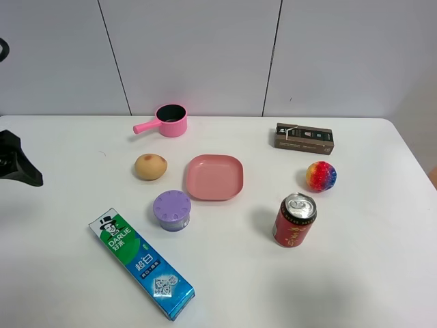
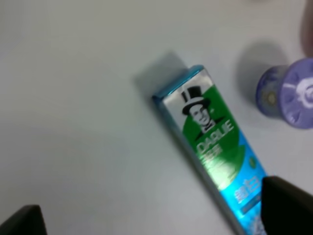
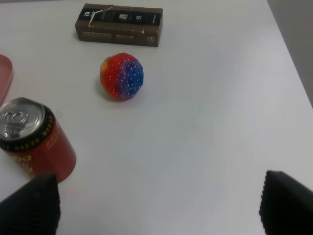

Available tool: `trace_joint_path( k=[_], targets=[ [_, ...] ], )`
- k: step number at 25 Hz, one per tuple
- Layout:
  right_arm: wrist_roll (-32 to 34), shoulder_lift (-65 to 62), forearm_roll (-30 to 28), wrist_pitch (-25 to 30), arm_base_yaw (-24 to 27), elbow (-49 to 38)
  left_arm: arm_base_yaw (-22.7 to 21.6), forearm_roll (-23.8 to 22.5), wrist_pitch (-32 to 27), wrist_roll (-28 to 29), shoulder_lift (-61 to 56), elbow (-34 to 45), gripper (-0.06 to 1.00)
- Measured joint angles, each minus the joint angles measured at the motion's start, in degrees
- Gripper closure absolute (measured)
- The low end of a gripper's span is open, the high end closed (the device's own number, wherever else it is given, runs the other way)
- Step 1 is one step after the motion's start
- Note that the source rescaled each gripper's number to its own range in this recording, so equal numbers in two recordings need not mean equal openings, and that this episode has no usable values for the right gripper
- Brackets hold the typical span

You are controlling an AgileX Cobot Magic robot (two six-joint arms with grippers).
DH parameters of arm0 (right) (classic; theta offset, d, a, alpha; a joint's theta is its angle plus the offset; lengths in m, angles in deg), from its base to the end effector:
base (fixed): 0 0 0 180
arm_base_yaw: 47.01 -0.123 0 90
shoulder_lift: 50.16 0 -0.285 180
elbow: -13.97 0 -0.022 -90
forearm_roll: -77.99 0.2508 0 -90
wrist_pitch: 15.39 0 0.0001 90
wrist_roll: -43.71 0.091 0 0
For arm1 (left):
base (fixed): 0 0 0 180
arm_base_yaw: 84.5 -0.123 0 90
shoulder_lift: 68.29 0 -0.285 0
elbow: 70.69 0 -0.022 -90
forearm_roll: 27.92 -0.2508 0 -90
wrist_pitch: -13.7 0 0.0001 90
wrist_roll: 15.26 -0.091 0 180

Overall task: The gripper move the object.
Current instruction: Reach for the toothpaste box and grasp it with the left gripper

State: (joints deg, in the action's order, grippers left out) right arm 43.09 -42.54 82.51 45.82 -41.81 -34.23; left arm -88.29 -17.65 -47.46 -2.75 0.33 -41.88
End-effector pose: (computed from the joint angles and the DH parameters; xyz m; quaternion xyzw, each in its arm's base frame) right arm -0.0059 0.0069 0.2787 0.0322 0.8515 0.0128 0.5232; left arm 0.1815 -0.0022 0.2943 -0.1663 0.9648 -0.0989 0.1780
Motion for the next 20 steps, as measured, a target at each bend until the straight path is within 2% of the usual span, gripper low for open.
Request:
trace_joint_path(
  k=[4, 8, 11, 16, 20],
  targets=[
    [0.00, 0.00, 0.00, 0.00, 0.00, 0.00, 0.00, 2.03, 4.11, 0.23, 1.15, -0.05, 0.25],
    [0.00, 0.00, 0.00, 0.00, 0.00, 0.00, 1.87, 2.03, 4.83, 0.00, 1.42, -0.05, 0.25],
    [0.00, 0.00, 0.00, 0.00, 0.00, 0.00, 7.79, 1.02, 7.16, 0.92, 1.42, -0.05, 0.25],
    [0.00, 0.00, 0.00, 0.00, 0.00, 0.00, 19.62, -8.36, 11.48, 11.03, 2.55, -0.05, 0.25],
    [0.00, 0.00, 0.00, 0.00, 0.00, 0.00, 25.96, -10.81, 11.18, 14.29, 7.72, -0.05, 0.25]
  ],
)
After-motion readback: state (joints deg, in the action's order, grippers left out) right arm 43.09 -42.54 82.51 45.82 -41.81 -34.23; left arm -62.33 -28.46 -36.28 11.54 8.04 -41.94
